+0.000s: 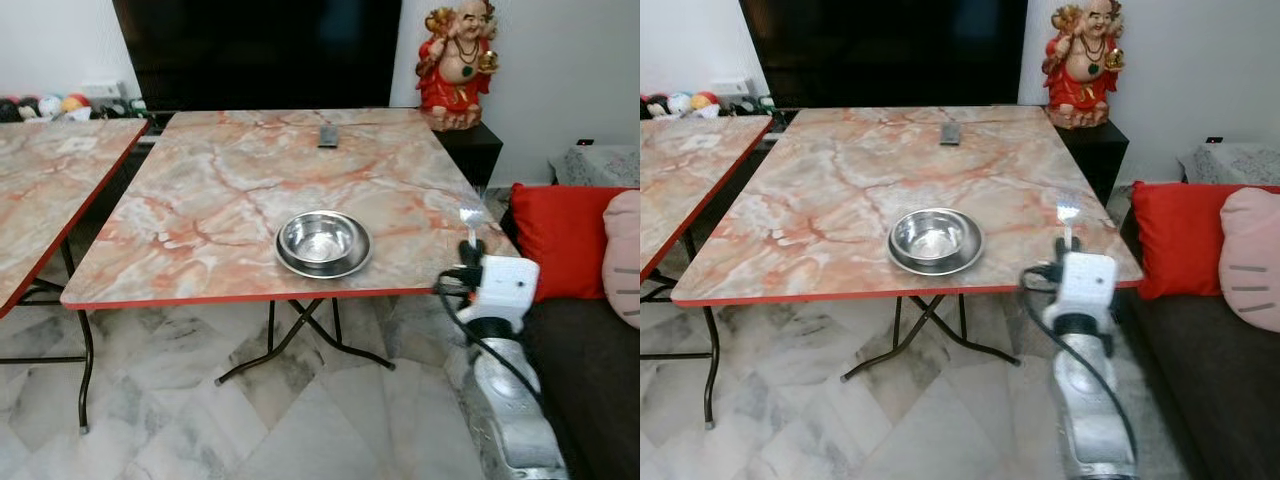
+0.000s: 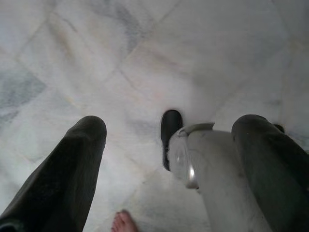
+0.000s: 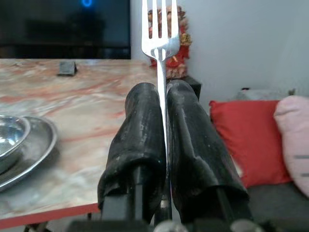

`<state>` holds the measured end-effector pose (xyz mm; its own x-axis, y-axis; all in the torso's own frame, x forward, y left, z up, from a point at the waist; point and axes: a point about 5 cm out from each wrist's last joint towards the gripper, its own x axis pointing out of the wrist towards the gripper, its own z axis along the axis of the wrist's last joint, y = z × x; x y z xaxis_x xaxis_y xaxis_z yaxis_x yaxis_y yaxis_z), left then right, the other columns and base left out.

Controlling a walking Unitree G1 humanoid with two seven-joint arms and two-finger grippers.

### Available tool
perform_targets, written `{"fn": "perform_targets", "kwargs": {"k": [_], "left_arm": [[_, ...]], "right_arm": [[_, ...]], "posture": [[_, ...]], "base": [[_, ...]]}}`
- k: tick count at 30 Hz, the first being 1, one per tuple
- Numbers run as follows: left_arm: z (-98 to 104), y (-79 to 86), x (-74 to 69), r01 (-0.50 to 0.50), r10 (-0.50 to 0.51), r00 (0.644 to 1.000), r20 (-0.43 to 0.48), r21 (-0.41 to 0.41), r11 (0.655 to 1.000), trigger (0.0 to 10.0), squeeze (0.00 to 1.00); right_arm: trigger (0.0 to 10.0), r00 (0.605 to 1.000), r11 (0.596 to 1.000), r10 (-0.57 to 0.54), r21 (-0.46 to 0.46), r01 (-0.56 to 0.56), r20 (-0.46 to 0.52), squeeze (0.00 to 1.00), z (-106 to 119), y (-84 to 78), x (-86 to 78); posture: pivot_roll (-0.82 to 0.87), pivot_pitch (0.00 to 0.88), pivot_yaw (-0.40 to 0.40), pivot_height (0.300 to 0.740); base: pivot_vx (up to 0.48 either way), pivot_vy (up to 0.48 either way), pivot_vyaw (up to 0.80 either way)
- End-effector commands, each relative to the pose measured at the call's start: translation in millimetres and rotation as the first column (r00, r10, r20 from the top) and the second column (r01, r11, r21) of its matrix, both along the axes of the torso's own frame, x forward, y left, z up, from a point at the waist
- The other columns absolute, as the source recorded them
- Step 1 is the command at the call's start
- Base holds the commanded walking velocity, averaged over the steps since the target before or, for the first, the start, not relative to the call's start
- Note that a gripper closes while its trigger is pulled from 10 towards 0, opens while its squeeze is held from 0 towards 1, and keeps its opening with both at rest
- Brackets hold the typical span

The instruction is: Setting the table

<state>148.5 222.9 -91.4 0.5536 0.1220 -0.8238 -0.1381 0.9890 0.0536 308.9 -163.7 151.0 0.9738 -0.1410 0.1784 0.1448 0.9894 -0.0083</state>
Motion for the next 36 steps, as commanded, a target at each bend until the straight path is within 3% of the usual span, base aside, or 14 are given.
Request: {"fn": "perform_targets", "kwargs": {"k": [1, 13, 20, 24, 36], "left_arm": [[0.3, 6.9, -2.5, 0.001, 0.0, 1.0, -0.016, 0.021, 1.0, 10.0, 0.0], [-0.2, 6.7, -3.4, -0.012, 0.013, 1.0, -0.022, 0.021, 1.0, 10.0, 0.0], [-0.3, 6.7, -3.6, -0.017, 0.017, 1.0, -0.022, 0.02, 1.0, 10.0, 0.0], [-0.3, 6.5, -3.4, -0.018, 0.018, 1.0, -0.021, 0.019, 1.0, 10.0, 0.0], [-0.1, 7.4, -3.5, -0.013, 0.014, 1.0, -0.023, 0.022, 1.0, 10.0, 0.0]], "right_arm": [[10.0, 0.999, 1.0, 0.027, 0.007, -0.028, 0.017, 0.0, 4.3, 8.7, 1.8], [10.0, 0.995, 0.995, 0.095, -0.035, -0.094, 0.015, 0.0, 4.1, 18.4, 2.6], [10.0, 0.991, 0.99, 0.132, -0.057, -0.13, 0.022, 0.0, 5.6, 24.9, 2.5], [10.0, 0.989, 0.987, 0.149, -0.056, -0.148, 0.017, 0.0, 4.6, 27.7, 2.2], [10.0, 0.986, 0.986, 0.167, -0.032, -0.166, 0.002, 0.0, 1.5, 30.4, 2.4]], "posture": [[0.01, 0.0, -0.001, 0.74], [0.01, 0.0, -0.005, 0.74], [0.01, 0.0, -0.006, 0.74], [0.01, 0.0, -0.008, 0.74], [0.01, 0.0, -0.009, 0.74]], "base": [[0.0, 0.0, 0.0], [0.0, 0.0, 0.0], [0.0, 0.0, 0.73], [0.253, 0.0, 0.66], [0.296, 0.0, 0.0]]}}
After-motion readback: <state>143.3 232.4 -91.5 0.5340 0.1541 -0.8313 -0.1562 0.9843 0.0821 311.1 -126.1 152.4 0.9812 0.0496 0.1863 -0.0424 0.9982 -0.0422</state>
